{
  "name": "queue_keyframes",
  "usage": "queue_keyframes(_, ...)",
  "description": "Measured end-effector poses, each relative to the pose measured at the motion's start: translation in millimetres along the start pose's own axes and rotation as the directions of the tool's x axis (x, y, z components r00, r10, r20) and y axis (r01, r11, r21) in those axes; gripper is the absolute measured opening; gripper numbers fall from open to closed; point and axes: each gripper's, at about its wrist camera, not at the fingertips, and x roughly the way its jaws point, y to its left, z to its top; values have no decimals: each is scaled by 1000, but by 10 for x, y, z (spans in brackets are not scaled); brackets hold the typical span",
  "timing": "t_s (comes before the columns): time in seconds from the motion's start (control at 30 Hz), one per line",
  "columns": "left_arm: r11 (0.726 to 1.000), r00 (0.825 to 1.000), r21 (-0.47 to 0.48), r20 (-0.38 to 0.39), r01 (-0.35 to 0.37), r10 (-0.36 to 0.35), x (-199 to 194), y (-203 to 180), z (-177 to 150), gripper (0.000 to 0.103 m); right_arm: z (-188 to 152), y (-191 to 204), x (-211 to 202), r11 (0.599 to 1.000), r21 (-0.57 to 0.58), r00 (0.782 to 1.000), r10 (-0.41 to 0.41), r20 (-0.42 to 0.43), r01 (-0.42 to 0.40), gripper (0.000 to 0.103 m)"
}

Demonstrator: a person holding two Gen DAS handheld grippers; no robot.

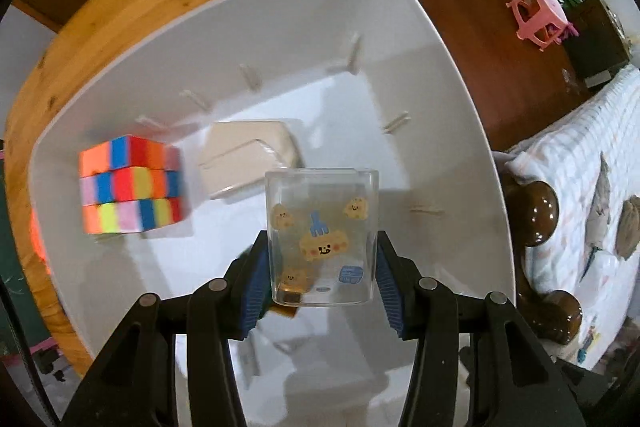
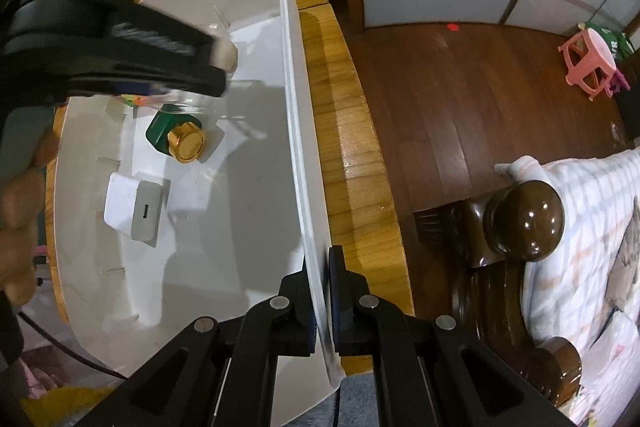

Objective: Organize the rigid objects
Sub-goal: 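Carry the clear box into the tray and open the left tool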

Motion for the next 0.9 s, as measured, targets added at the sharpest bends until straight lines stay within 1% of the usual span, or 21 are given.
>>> queue_keyframes(0.1, 1000, 999, -1, -32, 16, -16, 78, -20, 16, 54, 6, -3, -2, 1000, -7, 1000, 6, -2, -6, 5)
queue_keyframes(0.23, 999, 996, -27, -78, 44, -46, 147, -1, 29, 55, 13, 8, -3, 1000, -17, 1000, 8, -5, -8, 5)
queue_keyframes(0.3, 997, 993, -43, -95, 63, -67, 145, 16, 14, 65, 19, 10, -4, 1000, -19, 1000, 10, -7, -10, 5)
queue_keyframes(0.33, 997, 994, -48, -87, 61, -65, 116, 28, 3, 67, 20, 12, -4, 1000, -20, 1000, 11, -8, -11, 5)
queue_keyframes(0.47, 999, 998, -31, -42, 35, -36, -58, 36, -38, 81, 23, 11, -5, 1000, -18, 1000, 14, -9, -14, 5)
queue_keyframes(0.6, 1000, 1000, -20, 7, 18, -18, -270, 80, -114, 82, 30, 9, -10, 1000, -17, 1000, 13, -10, -13, 5)
queue_keyframes(0.73, 999, 999, -39, 42, 18, -17, -467, 229, -212, 82, 35, 8, -8, 1000, -9, 1000, 12, -11, -12, 5)
queue_keyframes(0.9, 998, 995, -60, 97, -4, 10, -734, 435, -365, 82, 39, 9, -5, 1000, 6, 1000, 8, -15, -8, 5)
